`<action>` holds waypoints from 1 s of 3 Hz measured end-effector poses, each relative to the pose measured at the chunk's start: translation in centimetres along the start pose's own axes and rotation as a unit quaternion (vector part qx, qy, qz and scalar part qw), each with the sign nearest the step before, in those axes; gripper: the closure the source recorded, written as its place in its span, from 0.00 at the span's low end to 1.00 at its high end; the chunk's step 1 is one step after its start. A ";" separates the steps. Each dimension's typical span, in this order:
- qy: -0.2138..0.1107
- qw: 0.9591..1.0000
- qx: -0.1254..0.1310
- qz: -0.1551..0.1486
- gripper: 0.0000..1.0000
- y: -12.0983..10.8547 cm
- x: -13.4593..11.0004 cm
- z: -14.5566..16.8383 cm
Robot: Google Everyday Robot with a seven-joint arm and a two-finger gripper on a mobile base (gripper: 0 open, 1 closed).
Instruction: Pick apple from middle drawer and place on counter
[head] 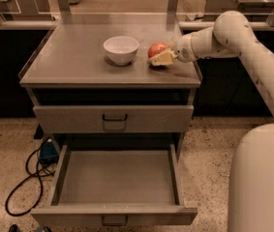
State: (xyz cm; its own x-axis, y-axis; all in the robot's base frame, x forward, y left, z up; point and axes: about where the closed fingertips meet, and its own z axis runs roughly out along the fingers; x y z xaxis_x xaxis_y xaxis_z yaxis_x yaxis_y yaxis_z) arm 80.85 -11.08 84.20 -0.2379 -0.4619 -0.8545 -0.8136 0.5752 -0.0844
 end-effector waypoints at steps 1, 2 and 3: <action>0.000 1.000 0.000 0.000 0.58 0.0 0.0 0.0; 0.000 1.000 0.000 0.000 0.35 0.0 0.0 0.0; 0.000 1.000 0.000 0.000 0.11 0.0 0.0 0.0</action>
Offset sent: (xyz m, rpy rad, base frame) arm 0.0000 0.0000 0.0000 0.0000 0.0000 0.0000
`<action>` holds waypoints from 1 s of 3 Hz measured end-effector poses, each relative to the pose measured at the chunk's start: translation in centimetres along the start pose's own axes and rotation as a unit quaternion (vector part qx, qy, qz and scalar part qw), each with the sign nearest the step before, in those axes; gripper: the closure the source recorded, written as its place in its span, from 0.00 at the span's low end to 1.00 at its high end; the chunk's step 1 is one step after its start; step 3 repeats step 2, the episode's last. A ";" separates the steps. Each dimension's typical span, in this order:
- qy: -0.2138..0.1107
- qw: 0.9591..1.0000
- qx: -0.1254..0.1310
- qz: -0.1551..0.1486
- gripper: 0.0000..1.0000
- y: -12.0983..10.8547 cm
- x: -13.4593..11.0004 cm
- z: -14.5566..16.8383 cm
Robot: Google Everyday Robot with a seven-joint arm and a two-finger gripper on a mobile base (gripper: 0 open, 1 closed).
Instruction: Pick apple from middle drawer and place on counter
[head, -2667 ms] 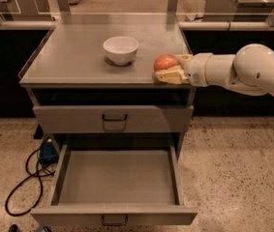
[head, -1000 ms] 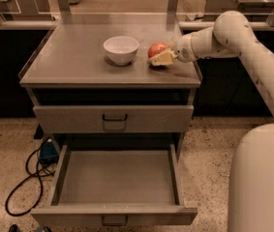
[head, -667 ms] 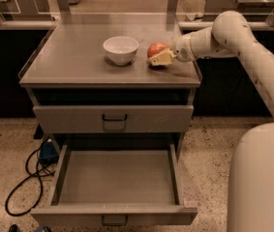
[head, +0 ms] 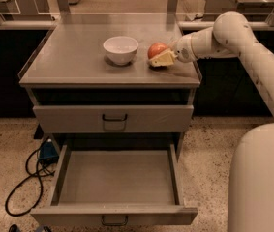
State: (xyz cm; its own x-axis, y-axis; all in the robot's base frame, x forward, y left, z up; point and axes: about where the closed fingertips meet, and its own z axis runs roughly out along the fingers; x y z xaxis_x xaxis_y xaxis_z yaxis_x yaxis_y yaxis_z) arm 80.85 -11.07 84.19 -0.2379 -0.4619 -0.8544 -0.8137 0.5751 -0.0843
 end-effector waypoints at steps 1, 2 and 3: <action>0.000 1.000 0.000 0.000 0.00 0.0 0.0 0.0; 0.000 1.000 0.000 0.000 0.00 0.0 0.0 0.0; 0.000 1.000 0.000 0.000 0.00 0.0 0.0 0.0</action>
Offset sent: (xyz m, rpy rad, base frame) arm 0.0000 0.0000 0.0000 0.0000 0.0000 0.0000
